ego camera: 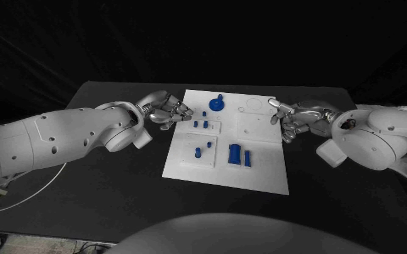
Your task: Assemble the parts on the task board
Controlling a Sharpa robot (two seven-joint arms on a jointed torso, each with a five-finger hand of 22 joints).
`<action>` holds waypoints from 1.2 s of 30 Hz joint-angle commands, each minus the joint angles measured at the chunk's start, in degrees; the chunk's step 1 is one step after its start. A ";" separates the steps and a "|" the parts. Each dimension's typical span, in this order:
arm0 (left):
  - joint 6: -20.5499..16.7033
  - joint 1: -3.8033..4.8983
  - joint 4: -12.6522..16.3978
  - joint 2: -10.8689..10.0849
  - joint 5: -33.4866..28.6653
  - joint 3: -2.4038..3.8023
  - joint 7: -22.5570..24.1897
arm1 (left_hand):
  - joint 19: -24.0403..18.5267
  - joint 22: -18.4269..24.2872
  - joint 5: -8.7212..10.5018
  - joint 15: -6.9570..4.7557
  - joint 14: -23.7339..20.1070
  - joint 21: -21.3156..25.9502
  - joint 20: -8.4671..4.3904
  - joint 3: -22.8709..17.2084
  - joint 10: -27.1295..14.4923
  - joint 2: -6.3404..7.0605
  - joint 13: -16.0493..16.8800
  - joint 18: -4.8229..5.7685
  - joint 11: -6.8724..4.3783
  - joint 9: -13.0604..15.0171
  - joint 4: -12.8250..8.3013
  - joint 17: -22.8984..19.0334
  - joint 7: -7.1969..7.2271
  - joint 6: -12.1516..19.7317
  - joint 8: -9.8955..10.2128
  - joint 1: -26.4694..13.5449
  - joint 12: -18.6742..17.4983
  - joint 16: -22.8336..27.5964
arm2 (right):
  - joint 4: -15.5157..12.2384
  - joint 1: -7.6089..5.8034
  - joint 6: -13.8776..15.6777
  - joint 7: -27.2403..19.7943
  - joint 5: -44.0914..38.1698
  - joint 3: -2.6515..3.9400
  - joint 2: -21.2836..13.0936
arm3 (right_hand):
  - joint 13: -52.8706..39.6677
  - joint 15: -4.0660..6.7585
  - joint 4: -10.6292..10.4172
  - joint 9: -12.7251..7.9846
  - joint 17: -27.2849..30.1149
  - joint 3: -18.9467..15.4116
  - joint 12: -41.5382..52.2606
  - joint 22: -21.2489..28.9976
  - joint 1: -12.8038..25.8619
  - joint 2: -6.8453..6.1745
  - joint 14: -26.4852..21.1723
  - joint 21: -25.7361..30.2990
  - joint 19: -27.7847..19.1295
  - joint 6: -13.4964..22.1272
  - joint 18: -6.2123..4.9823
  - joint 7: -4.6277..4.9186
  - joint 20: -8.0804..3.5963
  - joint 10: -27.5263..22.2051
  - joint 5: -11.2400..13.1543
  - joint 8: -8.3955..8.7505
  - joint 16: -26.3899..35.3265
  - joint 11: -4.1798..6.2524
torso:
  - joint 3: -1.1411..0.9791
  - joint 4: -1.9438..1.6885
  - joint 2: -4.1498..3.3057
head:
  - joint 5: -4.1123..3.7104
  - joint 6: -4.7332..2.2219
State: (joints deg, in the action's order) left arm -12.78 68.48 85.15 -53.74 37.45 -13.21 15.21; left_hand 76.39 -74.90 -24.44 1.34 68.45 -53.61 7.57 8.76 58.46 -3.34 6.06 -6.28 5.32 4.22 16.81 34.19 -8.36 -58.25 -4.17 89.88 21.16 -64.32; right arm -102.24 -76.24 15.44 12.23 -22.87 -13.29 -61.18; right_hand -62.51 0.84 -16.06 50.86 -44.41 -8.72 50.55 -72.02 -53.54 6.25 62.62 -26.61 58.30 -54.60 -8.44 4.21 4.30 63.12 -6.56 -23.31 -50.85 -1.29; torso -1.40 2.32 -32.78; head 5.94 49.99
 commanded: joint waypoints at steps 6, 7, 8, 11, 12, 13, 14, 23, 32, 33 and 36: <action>-6.46 3.73 4.46 -2.80 -9.55 0.08 11.22 | -16.22 -0.70 3.69 1.75 -13.76 26.77 0.88 2.89 -1.72 -0.13 1.22 -3.21 1.03 0.08 -0.03 -7.11 0.41 -1.27 0.06 -4.04 1.95 8.30 | 0.05 -0.20 3.69 -27.98 13.76 -0.11 -0.12 | 23.64 -12.99 -0.40 -14.58 18.59 -4.74 -33.60 18.05 -8.29 0.15 -31.49 22.25 -26.13 11.33 4.06 2.44 8.89 -29.69 2.12 12.52 29.92 -11.93 | 0.04 0.82 0.82 | 0.36 0.01; -6.69 4.36 5.18 -3.09 -11.83 0.07 13.33 | -21.66 0.13 5.76 3.63 -20.46 30.44 1.70 4.19 -3.77 -0.02 1.05 -2.50 2.29 0.24 -0.42 -9.10 0.46 -1.56 -0.04 -5.49 1.61 13.01 | 0.38 -0.15 2.54 -30.82 14.79 -0.13 0.11 | 26.80 -12.07 -0.57 -16.78 23.20 -5.34 -37.40 25.10 -8.63 0.31 -40.93 23.13 -35.63 14.58 4.35 1.05 10.97 -36.78 2.73 14.84 36.38 -10.13 | -0.05 0.97 0.88 | 0.40 0.01; -6.72 4.53 5.41 -3.15 -12.71 0.07 14.07 | -24.78 0.85 7.35 4.76 -24.80 32.52 2.14 4.86 -5.48 -0.05 0.69 -1.98 2.87 0.32 -0.72 -10.71 0.41 -1.68 -0.13 -6.63 0.87 16.47 | 0.51 -0.12 2.16 -31.83 15.01 -0.14 0.21 | 28.36 -11.63 -0.61 -17.65 27.12 -5.55 -39.12 32.95 -8.75 0.30 -46.76 23.93 -41.82 15.67 4.02 0.45 11.73 -40.23 2.93 15.70 40.22 -8.87 | -0.09 1.02 0.88 | 0.41 0.01; -6.08 5.07 6.00 -2.95 -16.60 0.04 16.67 | -42.93 6.65 12.37 4.86 -41.13 44.88 2.03 5.73 -15.91 2.07 -1.88 -0.55 1.43 -0.04 -0.29 -18.58 0.20 1.87 -1.18 -11.42 -4.32 30.86 | 1.08 0.11 0.56 -36.01 14.96 -0.16 0.57 | 42.64 -10.32 -0.59 -22.04 39.69 -5.98 -44.96 60.80 -10.02 0.30 -59.62 25.58 -56.47 18.22 4.79 -2.49 12.51 -53.49 3.10 18.44 49.04 -3.86 | -0.33 1.17 0.75 | 0.40 0.01; -5.52 5.18 6.01 -2.72 -17.78 0.04 17.08 | -50.65 9.46 14.03 3.18 -47.80 48.77 2.26 3.45 -20.99 5.70 -2.04 0.46 -0.17 -0.14 0.13 -21.89 1.46 3.79 -0.07 -13.55 -6.69 36.74 | 1.23 0.24 0.06 -37.23 14.63 -0.16 0.63 | 46.15 -10.77 -0.57 -23.67 41.78 -5.88 -45.95 64.92 -10.65 0.37 -61.05 25.87 -57.38 19.21 4.75 -4.11 12.74 -56.03 2.96 19.09 50.00 -3.48 | -0.40 1.18 0.67 | 0.30 0.01; -4.85 5.26 5.96 -2.46 -18.78 0.03 17.24 | -56.63 13.35 14.91 1.27 -56.38 49.23 2.60 2.00 -27.95 10.76 -2.72 1.50 -1.76 -0.38 -0.44 -25.82 2.88 5.54 0.56 -15.42 -9.82 45.11 | 1.37 0.39 -0.33 -38.32 14.24 -0.16 0.69 | 49.11 -10.76 -0.59 -26.17 43.24 -5.80 -46.80 67.86 -11.14 0.45 -61.97 26.22 -57.80 21.75 4.74 -5.65 12.82 -58.10 2.89 19.57 50.52 -2.92 | -0.43 1.17 0.61 | 0.27 0.01; -4.21 5.30 5.85 -2.16 -19.66 0.02 17.28 | -62.69 22.58 15.30 0.15 -61.62 51.18 2.79 2.54 -34.95 14.59 -3.28 2.31 -2.88 -0.59 -0.62 -28.64 3.80 7.23 0.88 -16.89 -12.69 51.31 | 1.52 0.56 -0.63 -39.26 13.79 -0.16 0.75 | 51.45 -10.27 -0.61 -29.00 44.12 -5.74 -47.49 70.63 -11.47 0.48 -62.47 26.47 -58.14 25.22 4.81 -6.86 12.73 -59.55 2.84 19.95 50.77 -2.13 | -0.51 1.15 0.52 | 0.16 0.01; -1.57 5.10 4.46 -0.22 -22.98 0.00 17.79 | -76.06 62.07 15.83 -0.84 -68.45 52.84 6.25 7.01 -51.30 20.38 -4.25 2.41 -10.44 -1.66 0.71 -34.19 10.75 31.37 1.71 -20.61 -18.65 64.32 | 2.80 2.28 -1.91 -42.70 11.34 -0.17 1.28 | 62.51 -4.54 -0.70 -45.73 44.41 -5.60 -50.55 72.02 -13.45 0.73 -62.62 26.61 -58.30 42.11 3.05 -13.38 11.46 -63.12 1.59 21.64 50.85 8.48 | -0.54 1.09 0.50 | -0.66 0.01; -7.17 3.35 4.56 0.78 -21.90 1.67 15.21 | -76.39 68.08 19.81 -1.34 -68.45 53.61 -0.09 -0.49 -58.46 12.57 -6.06 6.28 -5.32 -4.22 -7.21 -34.19 8.36 43.78 4.17 -52.62 -21.16 64.32 | 3.90 3.93 4.02 -38.77 13.79 1.53 3.16 | 62.51 -0.84 6.95 -50.86 44.41 1.11 -50.55 72.02 17.42 -6.25 -62.62 26.61 -58.30 47.67 8.44 -9.00 4.19 -63.12 6.56 23.31 50.85 5.33 | -0.29 0.74 0.64 | -1.11 -1.80; -8.13 2.89 4.57 1.11 -22.51 2.13 15.18 | -76.39 68.36 19.96 -1.34 -68.45 53.61 -0.38 -0.84 -58.46 12.20 -6.06 6.28 -5.32 -4.22 -7.56 -34.19 8.36 44.37 4.17 -54.08 -21.16 64.32 | 4.22 4.40 4.97 -38.89 14.14 1.99 3.68 | 62.51 -0.84 7.27 -50.86 44.41 1.43 -50.55 72.02 18.83 -6.25 -62.62 26.61 -58.30 47.90 8.44 -8.78 3.87 -63.12 6.56 23.31 50.85 1.29 | -0.23 0.63 0.67 | -1.28 -2.28; -12.41 0.82 4.61 2.57 -25.27 4.17 15.07 | -76.39 69.18 24.44 -1.34 -68.45 53.61 -1.31 -1.81 -58.46 11.07 -6.06 6.28 -5.32 -4.22 -8.76 -34.19 8.36 46.11 4.17 -58.60 -21.16 64.32 | 5.68 6.51 9.25 -39.46 15.71 4.03 5.99 | 62.51 -0.84 8.34 -50.86 44.41 2.38 -50.55 72.02 23.18 -6.25 -62.62 26.61 -58.30 48.75 8.44 -4.21 2.86 -63.12 6.56 23.31 50.85 1.29 | 0.03 0.16 0.82 | -2.02 -4.42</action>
State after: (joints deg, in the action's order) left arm -19.58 69.88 89.60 -51.72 15.96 -9.37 30.22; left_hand 0.08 -7.86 -5.23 0.52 0.02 -0.43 8.62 9.51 2.48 10.62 0.31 -1.28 -0.76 1.46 11.08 0.05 0.35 -16.69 -0.61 42.94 0.64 -0.20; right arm -97.10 -70.35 19.38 -26.14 -9.15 -9.56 -55.90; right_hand -0.05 -0.92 -10.56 0.73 -0.05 -8.73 0.20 -0.06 -41.69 2.44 0.05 -0.21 -0.04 -8.03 -1.65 -5.39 9.80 -0.02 -0.93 -0.41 -0.16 2.97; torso -1.65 3.00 -32.13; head 4.50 47.27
